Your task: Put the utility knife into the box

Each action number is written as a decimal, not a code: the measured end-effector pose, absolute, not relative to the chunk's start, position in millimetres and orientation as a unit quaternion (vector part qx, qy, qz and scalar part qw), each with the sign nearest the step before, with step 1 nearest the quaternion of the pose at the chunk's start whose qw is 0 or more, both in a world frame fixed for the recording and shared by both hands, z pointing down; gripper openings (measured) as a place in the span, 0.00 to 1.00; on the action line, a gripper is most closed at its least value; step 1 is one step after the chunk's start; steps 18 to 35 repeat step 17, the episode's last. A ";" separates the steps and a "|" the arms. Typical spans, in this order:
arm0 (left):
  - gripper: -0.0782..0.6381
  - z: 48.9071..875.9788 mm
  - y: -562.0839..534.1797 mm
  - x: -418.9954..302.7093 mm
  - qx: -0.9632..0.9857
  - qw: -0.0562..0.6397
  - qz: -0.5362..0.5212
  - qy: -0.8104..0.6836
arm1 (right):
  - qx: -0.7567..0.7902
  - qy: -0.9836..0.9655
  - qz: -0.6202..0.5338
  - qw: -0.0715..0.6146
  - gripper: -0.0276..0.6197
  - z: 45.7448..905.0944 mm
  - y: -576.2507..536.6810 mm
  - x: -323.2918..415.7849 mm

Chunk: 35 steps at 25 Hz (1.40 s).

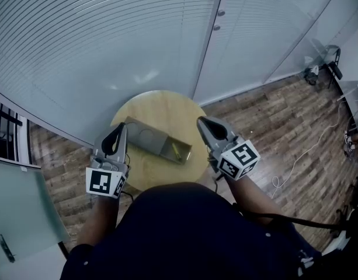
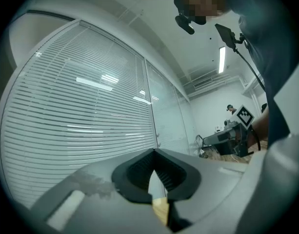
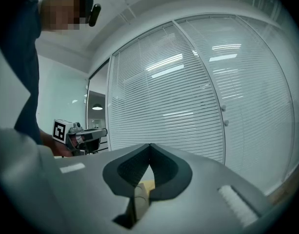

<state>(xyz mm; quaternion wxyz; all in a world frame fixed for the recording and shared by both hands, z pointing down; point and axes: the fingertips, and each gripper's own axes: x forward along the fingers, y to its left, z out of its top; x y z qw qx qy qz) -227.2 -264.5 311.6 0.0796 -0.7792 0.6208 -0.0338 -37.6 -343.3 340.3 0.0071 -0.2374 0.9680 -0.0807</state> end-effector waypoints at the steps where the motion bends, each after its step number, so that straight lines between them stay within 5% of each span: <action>1: 0.11 309.8 -265.2 -226.5 -0.780 0.082 -0.033 0.620 | -0.237 0.968 -0.080 0.007 0.06 340.2 -343.8 -37.8; 35: 0.11 304.1 -265.1 -234.4 -0.775 0.087 -0.042 0.624 | -0.236 0.968 -0.082 0.007 0.06 334.6 -350.1 -47.2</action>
